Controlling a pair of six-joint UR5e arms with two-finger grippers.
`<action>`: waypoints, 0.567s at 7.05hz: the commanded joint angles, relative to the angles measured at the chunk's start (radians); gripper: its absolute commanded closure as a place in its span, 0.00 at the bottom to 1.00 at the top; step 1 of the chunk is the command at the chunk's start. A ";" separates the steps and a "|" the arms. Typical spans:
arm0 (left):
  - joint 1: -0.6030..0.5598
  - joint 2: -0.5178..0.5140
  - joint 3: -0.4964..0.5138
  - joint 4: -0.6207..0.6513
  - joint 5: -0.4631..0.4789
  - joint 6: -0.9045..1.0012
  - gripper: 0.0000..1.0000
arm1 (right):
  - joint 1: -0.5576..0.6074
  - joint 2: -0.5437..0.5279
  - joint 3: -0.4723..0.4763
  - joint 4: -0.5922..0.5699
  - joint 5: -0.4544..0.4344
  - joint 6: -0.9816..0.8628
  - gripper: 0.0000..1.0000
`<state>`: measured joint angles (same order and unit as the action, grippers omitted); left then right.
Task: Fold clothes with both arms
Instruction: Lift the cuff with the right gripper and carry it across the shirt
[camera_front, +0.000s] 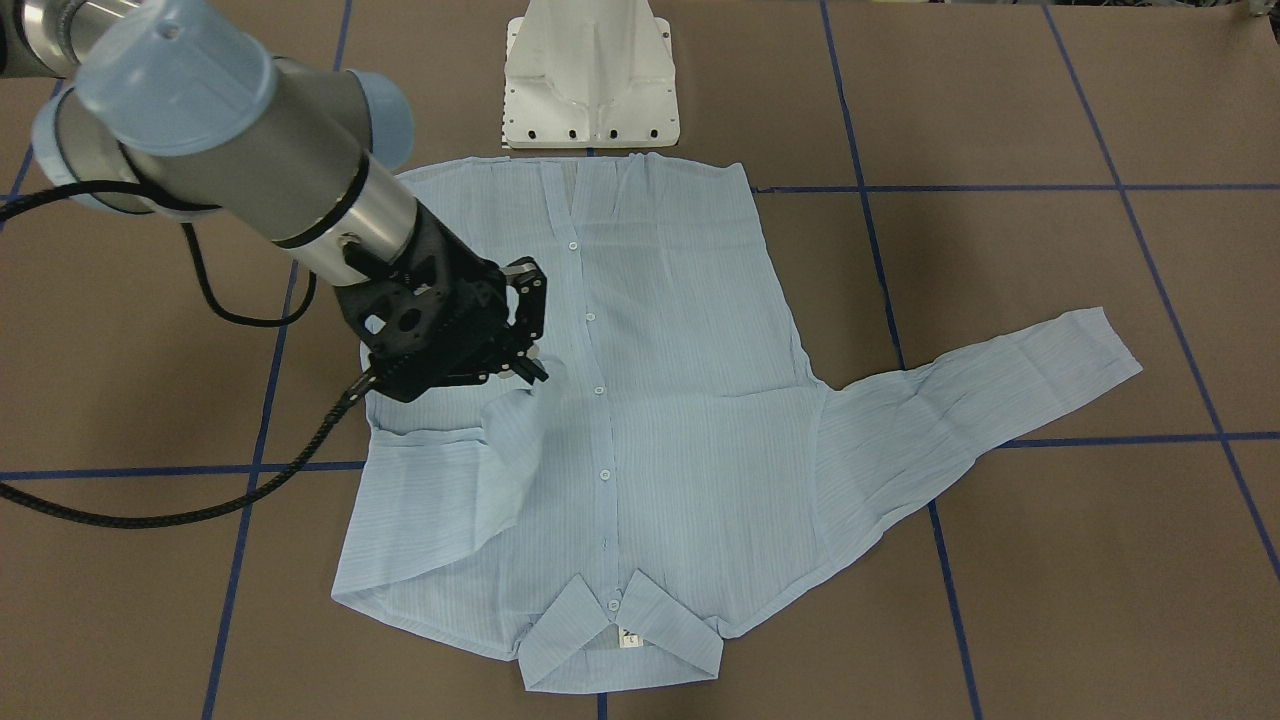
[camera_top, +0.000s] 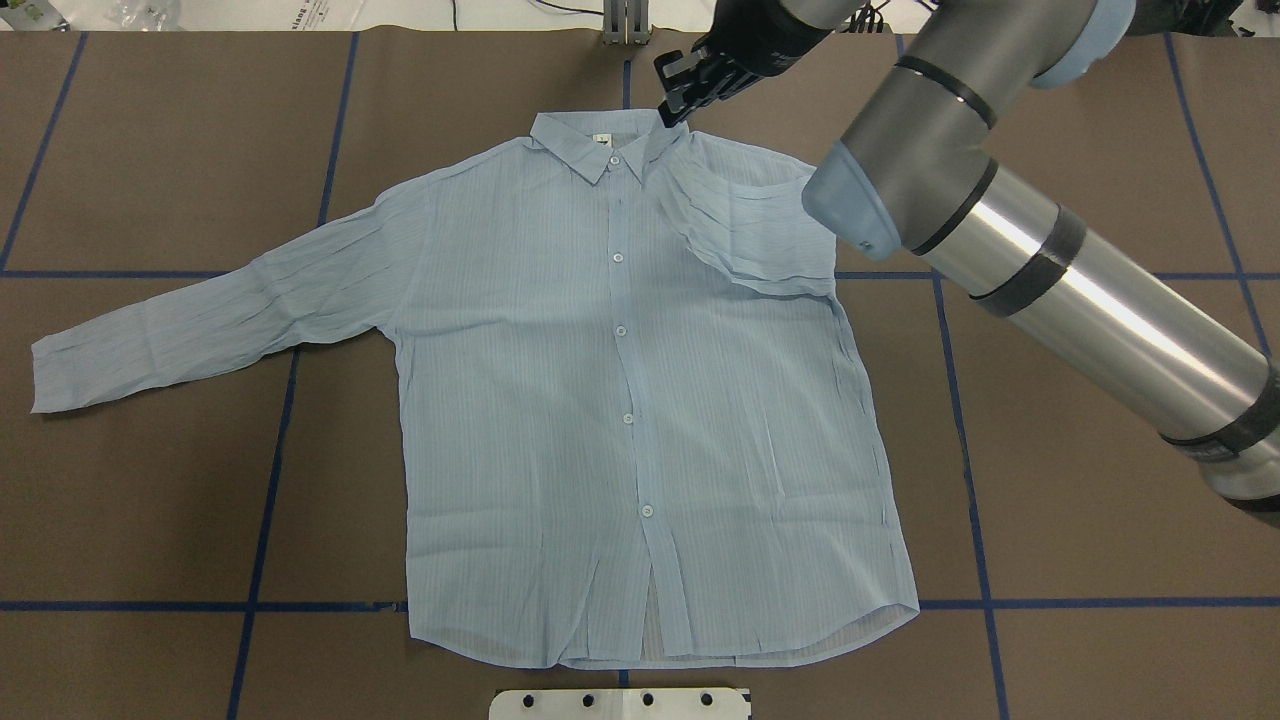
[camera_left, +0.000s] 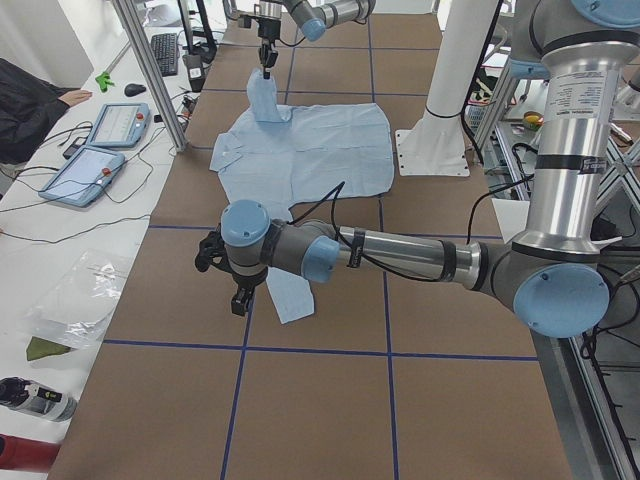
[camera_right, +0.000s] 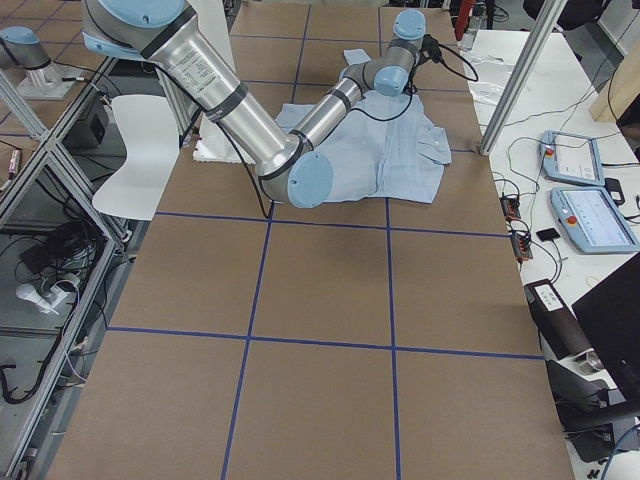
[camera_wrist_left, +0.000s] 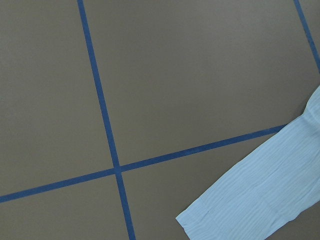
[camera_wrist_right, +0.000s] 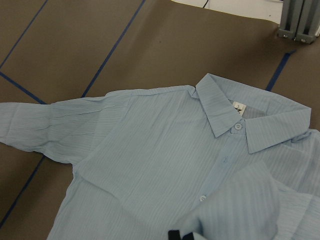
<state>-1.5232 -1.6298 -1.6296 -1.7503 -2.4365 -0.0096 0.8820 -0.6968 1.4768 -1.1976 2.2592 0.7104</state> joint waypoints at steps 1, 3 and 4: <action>0.000 0.002 0.001 0.000 0.001 -0.004 0.00 | -0.082 0.077 -0.097 0.022 -0.081 0.004 1.00; 0.000 0.002 0.020 -0.009 -0.001 -0.003 0.00 | -0.133 0.140 -0.258 0.090 -0.139 0.004 1.00; 0.000 0.001 0.057 -0.053 -0.001 -0.006 0.00 | -0.179 0.192 -0.342 0.092 -0.198 0.004 1.00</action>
<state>-1.5232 -1.6277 -1.6057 -1.7680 -2.4369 -0.0134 0.7503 -0.5612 1.2335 -1.1163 2.1207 0.7148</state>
